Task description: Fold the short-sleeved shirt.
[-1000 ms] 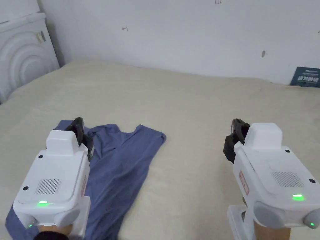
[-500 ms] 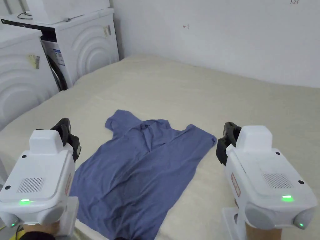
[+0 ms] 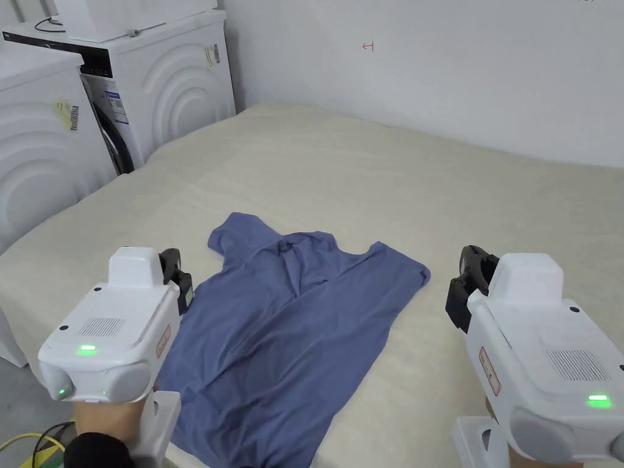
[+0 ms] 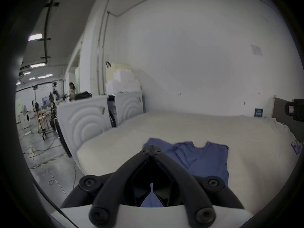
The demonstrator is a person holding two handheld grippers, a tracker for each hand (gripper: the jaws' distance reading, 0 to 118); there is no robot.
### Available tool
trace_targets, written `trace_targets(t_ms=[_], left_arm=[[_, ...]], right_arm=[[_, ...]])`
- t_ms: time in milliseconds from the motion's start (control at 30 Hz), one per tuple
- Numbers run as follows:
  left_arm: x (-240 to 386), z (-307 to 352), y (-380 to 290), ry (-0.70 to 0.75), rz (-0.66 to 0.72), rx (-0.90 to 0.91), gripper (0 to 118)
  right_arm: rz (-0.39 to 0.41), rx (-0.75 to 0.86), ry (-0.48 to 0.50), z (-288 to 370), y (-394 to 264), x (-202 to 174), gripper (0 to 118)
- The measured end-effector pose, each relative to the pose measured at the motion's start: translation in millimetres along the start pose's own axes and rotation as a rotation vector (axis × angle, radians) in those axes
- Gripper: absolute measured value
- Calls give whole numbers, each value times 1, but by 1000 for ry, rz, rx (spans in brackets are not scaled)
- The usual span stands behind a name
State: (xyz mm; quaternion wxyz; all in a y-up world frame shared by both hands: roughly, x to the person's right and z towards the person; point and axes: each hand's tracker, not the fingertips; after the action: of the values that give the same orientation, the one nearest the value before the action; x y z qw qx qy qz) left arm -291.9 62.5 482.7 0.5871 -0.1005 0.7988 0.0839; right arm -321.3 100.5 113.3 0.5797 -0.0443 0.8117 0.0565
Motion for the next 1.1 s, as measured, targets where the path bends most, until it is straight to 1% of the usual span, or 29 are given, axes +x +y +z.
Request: trace_targets(t_ms=[100,133,200,300,333,367,400,433,467,500,533,633,700,800,833,900,933,967,1000,1067,1100], left_arm=[[13,-33,-5,-51,-1,-110,0],[17,-52,-11,-71,-4,-177,0],[26,-77,-18,-103,-5,-237,1],[42,-118,-29,-132,-20,-375,15],[48,-133,-32,-143,-28,-443,19],[53,-145,-37,-149,-24,-463,19],[59,-151,-37,-151,-22,-492,35],[65,-163,-41,-153,-24,-538,66],[71,-175,-46,-152,-29,-585,86],[77,-186,-51,-144,-32,-616,103],[79,-197,-57,-145,-27,-630,113],[90,-222,-72,-178,-38,-664,113],[97,-225,-77,-149,-50,-711,113],[95,-251,-96,-134,-56,-757,112],[96,-256,-100,-125,-62,-783,105],[98,-262,-107,-116,-89,-833,82],[98,-244,-96,-125,-84,-838,81],[97,-241,-93,-144,-51,-818,79],[97,-241,-90,-125,-40,-829,75],[98,-235,-86,-142,-24,-834,50],[101,-232,-83,-146,-28,-828,33]], right_arm=[[14,-13,-11,-7,-3,5,0],[18,-20,-14,-9,-4,7,0],[22,-33,-23,-15,-7,11,0],[21,-56,-30,-22,-13,17,0],[22,-65,-34,-26,-15,19,0],[23,-74,-37,-29,-17,21,0],[25,-82,-41,-32,-20,23,0],[25,-91,-45,-35,-23,25,0],[26,-102,-48,-38,-25,27,0],[26,-112,-52,-41,-28,30,0],[24,-121,-55,-44,-31,33,0],[21,-149,-69,-50,-41,42,0],[19,-168,-80,-53,-47,49,0],[16,-198,-100,-56,-57,60,0],[13,-205,-106,-56,-59,63,0],[8,-221,-117,-57,-64,69,0],[7,-229,-122,-57,-67,72,0],[7,-234,-126,-57,-68,73,0],[6,-240,-129,-56,-70,76,0],[4,-245,-136,-54,-71,78,0],[-1,-244,-138,-53,-71,79,0]])
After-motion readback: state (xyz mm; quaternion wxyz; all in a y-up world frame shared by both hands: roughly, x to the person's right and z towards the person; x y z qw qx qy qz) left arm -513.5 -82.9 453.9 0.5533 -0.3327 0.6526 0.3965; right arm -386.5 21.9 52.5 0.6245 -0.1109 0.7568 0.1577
